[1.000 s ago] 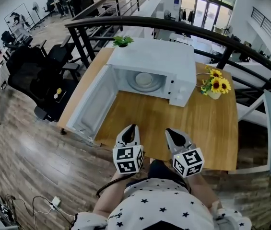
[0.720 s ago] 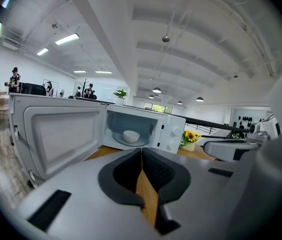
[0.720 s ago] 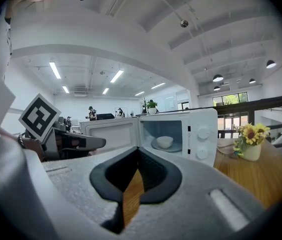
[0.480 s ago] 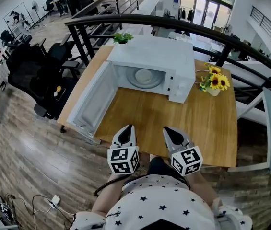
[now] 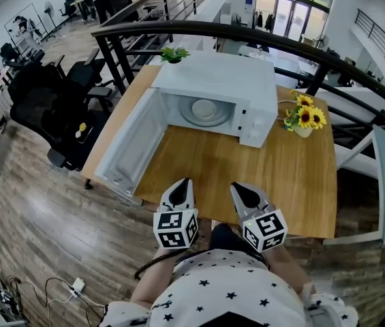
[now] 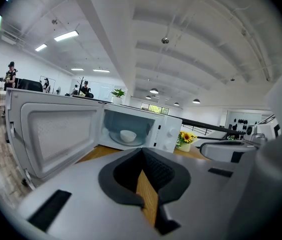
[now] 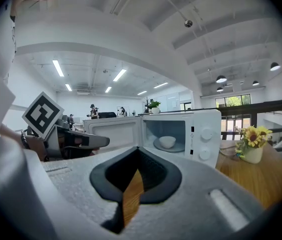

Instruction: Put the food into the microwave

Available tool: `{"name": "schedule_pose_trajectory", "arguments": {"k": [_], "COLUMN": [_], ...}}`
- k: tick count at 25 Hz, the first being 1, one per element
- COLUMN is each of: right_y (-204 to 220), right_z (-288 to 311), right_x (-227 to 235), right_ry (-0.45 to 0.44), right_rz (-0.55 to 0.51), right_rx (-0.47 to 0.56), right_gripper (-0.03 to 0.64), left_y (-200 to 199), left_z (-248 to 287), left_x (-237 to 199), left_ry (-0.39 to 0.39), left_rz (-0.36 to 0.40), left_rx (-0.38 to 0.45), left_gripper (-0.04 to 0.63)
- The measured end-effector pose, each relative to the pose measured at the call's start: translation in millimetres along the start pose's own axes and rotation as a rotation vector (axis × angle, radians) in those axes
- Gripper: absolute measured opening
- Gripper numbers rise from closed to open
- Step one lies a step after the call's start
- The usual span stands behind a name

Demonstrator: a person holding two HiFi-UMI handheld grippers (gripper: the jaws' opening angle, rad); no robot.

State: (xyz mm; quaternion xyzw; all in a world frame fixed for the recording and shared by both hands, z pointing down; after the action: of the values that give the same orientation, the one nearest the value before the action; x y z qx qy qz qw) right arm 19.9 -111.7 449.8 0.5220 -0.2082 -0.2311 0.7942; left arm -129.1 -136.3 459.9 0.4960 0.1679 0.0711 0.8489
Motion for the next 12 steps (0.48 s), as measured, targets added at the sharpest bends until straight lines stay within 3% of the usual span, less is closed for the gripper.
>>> {"name": "schedule_pose_trajectory", "arguments": {"k": [12], "right_y": [-1.2], "right_z": [1.4], "right_x": [4.7], "right_ry": [0.001], "right_rz": [0.014], "right_rx": [0.009], "right_gripper": [0.005], "left_y": [0.6], "left_z": [4.7], "left_x": [3.1], "left_ry": [0.005], "left_rz": [0.002], "left_rx": [-0.006], "left_gripper": [0.003]}}
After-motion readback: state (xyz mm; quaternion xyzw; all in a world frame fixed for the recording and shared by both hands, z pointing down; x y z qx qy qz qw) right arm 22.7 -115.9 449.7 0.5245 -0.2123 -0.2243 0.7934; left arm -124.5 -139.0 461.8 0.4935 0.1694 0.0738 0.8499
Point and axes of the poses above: the fingertips, and each gripper's own axes: z forward along the fingers, x to its right, y out of its underside, the point moved 3 cm from there along -z, backward along the fingers, and after that the axes turned 9 degrees about -x, right-handed, at the moved point
